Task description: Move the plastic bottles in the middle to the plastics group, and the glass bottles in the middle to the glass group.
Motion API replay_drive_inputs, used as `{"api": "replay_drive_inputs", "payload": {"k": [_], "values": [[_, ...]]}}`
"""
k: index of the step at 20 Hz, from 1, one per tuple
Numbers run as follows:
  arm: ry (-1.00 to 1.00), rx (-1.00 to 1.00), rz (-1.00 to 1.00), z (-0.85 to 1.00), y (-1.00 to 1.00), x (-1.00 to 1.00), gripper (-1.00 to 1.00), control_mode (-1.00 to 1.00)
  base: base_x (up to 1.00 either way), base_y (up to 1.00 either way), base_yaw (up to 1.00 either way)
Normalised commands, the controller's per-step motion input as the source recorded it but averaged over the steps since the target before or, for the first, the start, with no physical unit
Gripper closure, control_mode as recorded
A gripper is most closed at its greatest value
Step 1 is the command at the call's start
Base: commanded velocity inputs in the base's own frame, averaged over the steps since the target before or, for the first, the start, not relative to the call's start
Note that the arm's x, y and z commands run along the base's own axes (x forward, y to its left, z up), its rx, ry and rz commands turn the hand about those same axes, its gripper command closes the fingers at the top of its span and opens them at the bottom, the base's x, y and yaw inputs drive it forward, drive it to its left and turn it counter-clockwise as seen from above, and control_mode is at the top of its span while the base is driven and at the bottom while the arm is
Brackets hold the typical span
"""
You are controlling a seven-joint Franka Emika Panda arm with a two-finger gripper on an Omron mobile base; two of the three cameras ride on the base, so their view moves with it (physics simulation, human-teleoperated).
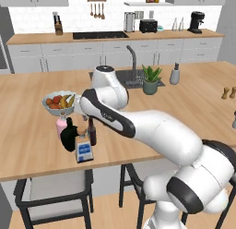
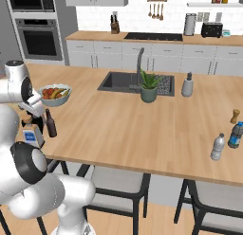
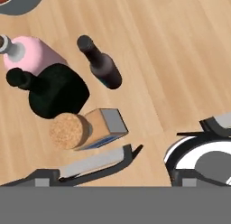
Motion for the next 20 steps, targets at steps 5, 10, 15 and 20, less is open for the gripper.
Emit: {"api": "replay_drive_inputs", "payload": {"k": [5,10,15,20], "values": [[0.00,-0.01,0.11,0.02,-0.80,-0.40,-1.00,-1.00,0.00,0.00,0.00],[0.05,-0.12,0.21,0.00,-0.88,-0.24,-1.00,-1.00,0.00,0.00,0.00],[0.00,-0.17,0.28,0.00,-0.92,-0.29,-1.00,-1.00,0.00,0.00,0.00],[-0.04,-0.12,0.19,0.00,-0.88,-0.67,-1.00,-1.00,0.00,0.00,0.00]]}}
